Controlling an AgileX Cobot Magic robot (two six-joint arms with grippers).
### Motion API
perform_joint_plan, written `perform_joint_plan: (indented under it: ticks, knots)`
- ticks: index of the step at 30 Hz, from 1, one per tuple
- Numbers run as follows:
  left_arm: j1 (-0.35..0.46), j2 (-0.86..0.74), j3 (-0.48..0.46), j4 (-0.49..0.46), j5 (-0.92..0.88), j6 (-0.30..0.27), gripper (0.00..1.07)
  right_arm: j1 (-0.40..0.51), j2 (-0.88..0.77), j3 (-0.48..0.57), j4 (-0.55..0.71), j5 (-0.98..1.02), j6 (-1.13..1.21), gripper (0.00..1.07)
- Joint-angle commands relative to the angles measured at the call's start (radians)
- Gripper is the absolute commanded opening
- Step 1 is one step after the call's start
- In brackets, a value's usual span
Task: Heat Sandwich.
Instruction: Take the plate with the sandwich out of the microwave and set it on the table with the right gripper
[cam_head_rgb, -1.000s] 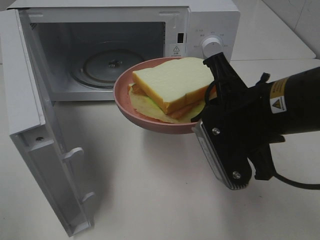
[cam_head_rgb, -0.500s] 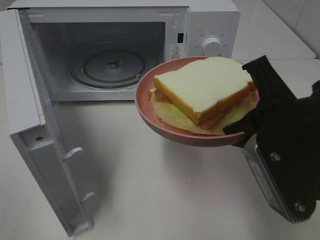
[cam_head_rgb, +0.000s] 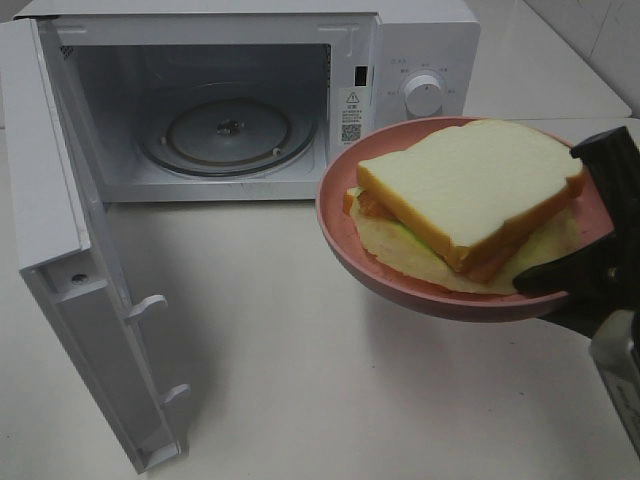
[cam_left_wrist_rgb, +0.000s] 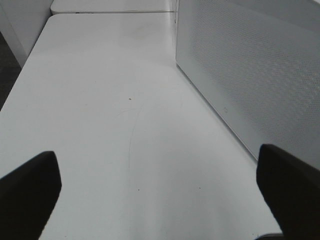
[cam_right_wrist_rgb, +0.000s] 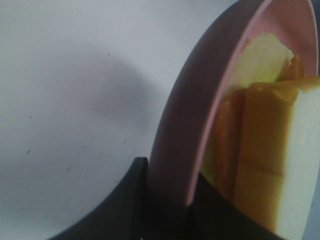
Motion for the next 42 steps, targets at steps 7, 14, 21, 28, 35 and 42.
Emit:
perform_joint_plan:
  ticks: [7,14,21,28,35,42]
  knots:
    - [0.000,-0.017,0.003,-0.005,-0.013,-0.002,1.00,0.004,-0.102,0.003,-0.049,0.091,0.072,0.00]
    - [0.000,-0.017,0.003,-0.005,-0.013,-0.002,1.00,0.003,-0.105,0.003,-0.094,0.102,0.158,0.00]
    - [0.000,-0.017,0.003,-0.005,-0.013,-0.002,1.00,0.003,-0.105,0.003,-0.164,0.135,0.279,0.00]
    - [0.000,-0.017,0.003,-0.005,-0.013,-0.002,1.00,0.003,-0.105,0.003,-0.353,0.203,0.521,0.00]
    - [0.000,-0.017,0.003,-0.005,-0.013,-0.002,1.00,0.003,-0.105,0.003,-0.454,0.255,0.676,0.00]
    - [0.000,-0.017,0.003,-0.005,-0.013,-0.002,1.00,0.003,-0.079,0.003,-0.610,0.366,0.934,0.00]
